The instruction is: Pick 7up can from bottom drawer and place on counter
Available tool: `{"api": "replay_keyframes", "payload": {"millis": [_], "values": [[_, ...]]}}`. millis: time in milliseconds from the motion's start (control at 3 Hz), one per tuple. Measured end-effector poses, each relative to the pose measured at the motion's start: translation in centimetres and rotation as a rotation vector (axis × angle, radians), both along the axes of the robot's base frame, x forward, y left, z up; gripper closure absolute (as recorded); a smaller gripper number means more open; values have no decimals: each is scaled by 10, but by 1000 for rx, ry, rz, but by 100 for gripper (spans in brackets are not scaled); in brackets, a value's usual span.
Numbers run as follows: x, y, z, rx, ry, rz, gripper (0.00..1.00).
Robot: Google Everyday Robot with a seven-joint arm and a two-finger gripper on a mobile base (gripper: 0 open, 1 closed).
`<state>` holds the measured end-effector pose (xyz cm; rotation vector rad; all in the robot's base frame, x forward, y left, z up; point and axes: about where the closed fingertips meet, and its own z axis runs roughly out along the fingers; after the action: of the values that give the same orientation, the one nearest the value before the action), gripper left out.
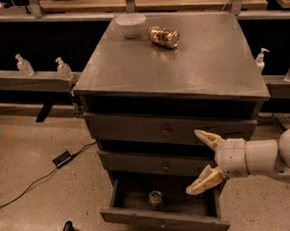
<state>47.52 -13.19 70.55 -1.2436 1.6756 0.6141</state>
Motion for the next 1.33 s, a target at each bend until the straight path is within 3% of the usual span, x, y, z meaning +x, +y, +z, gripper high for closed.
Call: {"api": "replay_keyframes", "payload": {"millis": [333,667,1000,1333], "values": [[1,3,2,6,-1,2,0],[2,16,-14,92,30,36,0],[5,36,-63,193,33,58,0],[10,47,-125,210,1,77,0]]}}
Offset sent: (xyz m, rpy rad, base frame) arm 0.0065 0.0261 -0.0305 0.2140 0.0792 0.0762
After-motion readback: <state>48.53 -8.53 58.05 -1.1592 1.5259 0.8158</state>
